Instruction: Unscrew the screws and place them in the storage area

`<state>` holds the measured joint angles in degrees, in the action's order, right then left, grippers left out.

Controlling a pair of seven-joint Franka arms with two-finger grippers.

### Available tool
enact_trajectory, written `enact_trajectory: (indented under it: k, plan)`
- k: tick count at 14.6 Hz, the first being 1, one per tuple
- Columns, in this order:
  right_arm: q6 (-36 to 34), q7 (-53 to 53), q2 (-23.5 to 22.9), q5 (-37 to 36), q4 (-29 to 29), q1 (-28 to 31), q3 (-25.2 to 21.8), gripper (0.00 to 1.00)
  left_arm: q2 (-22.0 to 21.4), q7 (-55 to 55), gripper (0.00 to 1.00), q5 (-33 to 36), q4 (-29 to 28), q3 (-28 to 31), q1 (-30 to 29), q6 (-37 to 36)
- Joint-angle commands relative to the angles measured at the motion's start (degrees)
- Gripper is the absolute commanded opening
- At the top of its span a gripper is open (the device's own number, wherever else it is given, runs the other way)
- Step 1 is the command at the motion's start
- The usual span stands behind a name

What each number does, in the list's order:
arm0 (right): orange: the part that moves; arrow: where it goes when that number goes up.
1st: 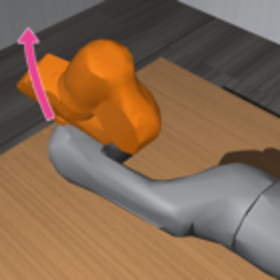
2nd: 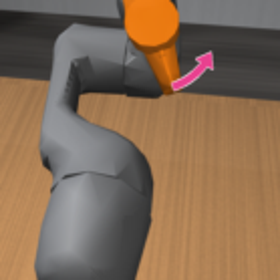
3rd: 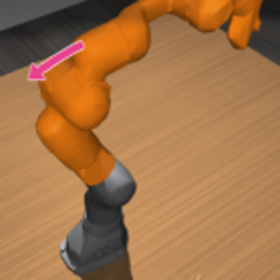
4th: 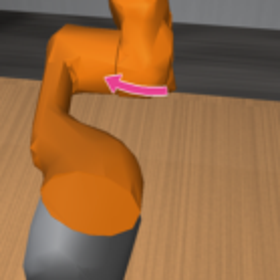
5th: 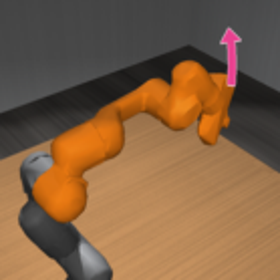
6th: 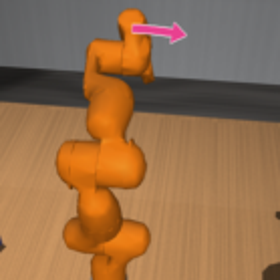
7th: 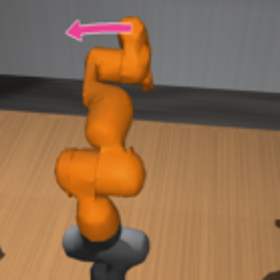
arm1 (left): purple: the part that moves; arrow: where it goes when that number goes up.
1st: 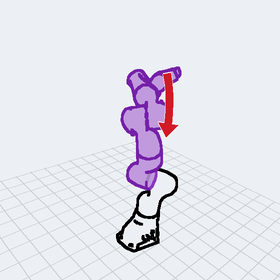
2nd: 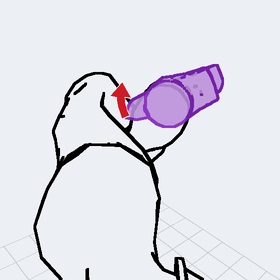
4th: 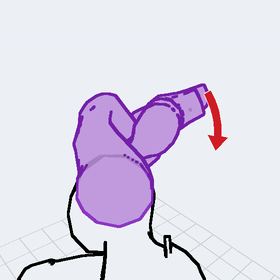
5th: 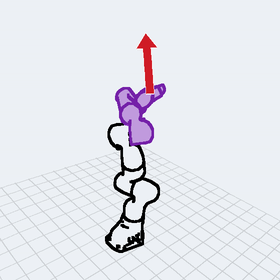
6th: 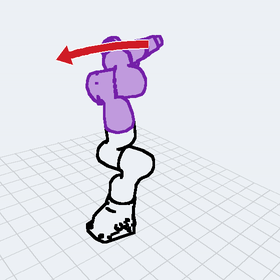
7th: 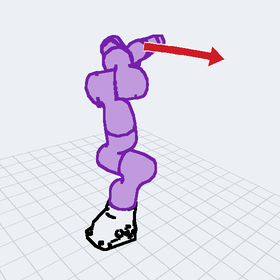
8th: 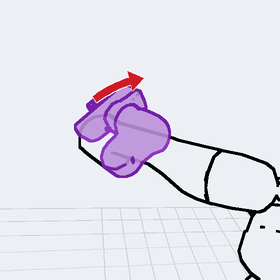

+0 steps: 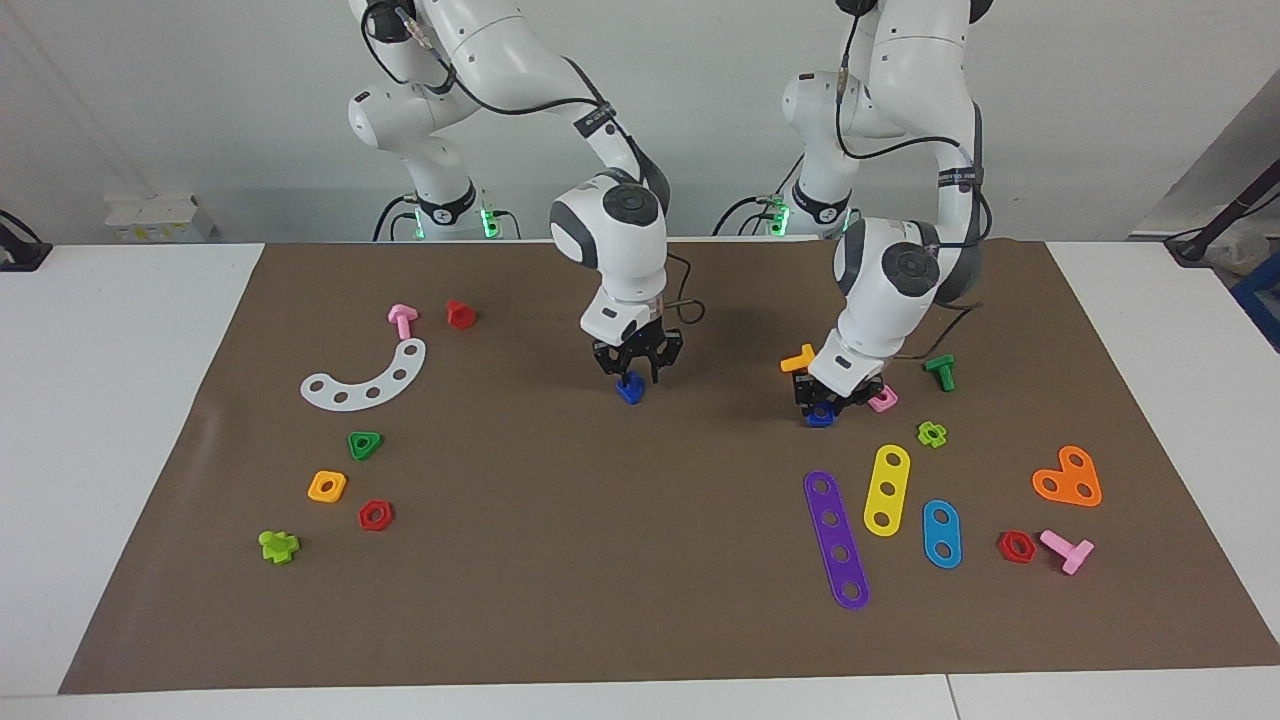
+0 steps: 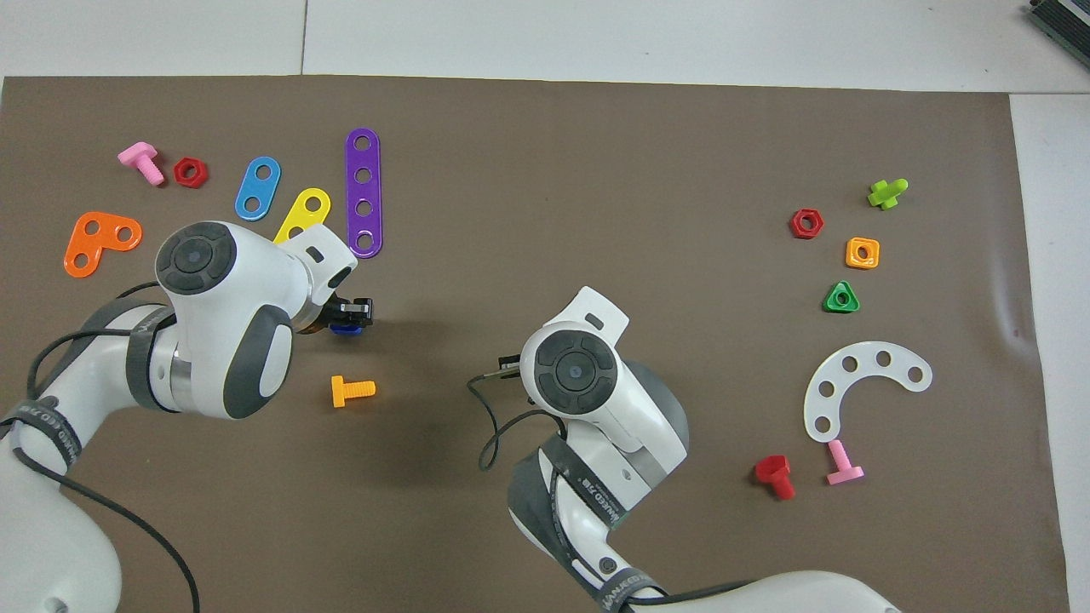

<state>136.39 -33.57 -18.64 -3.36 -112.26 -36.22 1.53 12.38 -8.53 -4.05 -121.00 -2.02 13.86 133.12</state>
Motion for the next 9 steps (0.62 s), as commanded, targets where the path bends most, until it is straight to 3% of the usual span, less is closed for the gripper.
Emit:
enact_trajectory:
  k: [1, 2, 3, 4, 6, 7, 8, 9]
  plan:
    - [-0.07, -0.97, 0.97, -0.94, -1.73, 0.1, 0.05, 0.2, -1.92, 0.8, 1.0, -0.96, -2.31, -0.27, -0.42, 1.35]
    - [-0.07, -1.05, 1.15, -0.85, -1.91, 0.1, 0.14, 0.07, -1.92, 0.88, 1.0, -0.96, -2.31, -0.27, -0.42, 1.26]
    - [0.01, -0.79, 1.15, -0.94, -1.91, 0.1, 0.05, 0.0, -1.92, 0.88, 1.0, -0.96, -2.22, -0.27, -0.42, 1.35]
    - [0.36, -0.62, 1.15, -0.94, -1.82, 0.19, 0.05, 0.0, -1.92, 0.88, 0.98, -0.96, -2.14, -0.27, -0.33, 1.26]
    - [0.45, -0.27, 1.76, -0.85, -1.38, 1.59, -0.03, 0.0, -1.92, 1.15, 0.66, -0.96, -2.05, -0.27, -0.42, 1.09]
    - [0.54, 0.17, 2.72, -0.85, -1.38, 3.6, -0.03, 0.0, -1.92, 1.32, 0.41, -0.87, -1.96, -0.27, -0.42, 0.74]
    - [0.45, 1.74, 3.34, -0.85, -1.38, 5.27, -0.03, 0.0, -1.92, 1.5, 0.24, -0.87, -1.96, -0.27, -0.42, 0.56]
    - [0.28, 3.85, 3.87, -0.59, -1.38, 7.37, -0.03, 0.0, -1.92, 1.5, 0.16, -0.87, -1.96, -0.27, -0.42, 0.47]
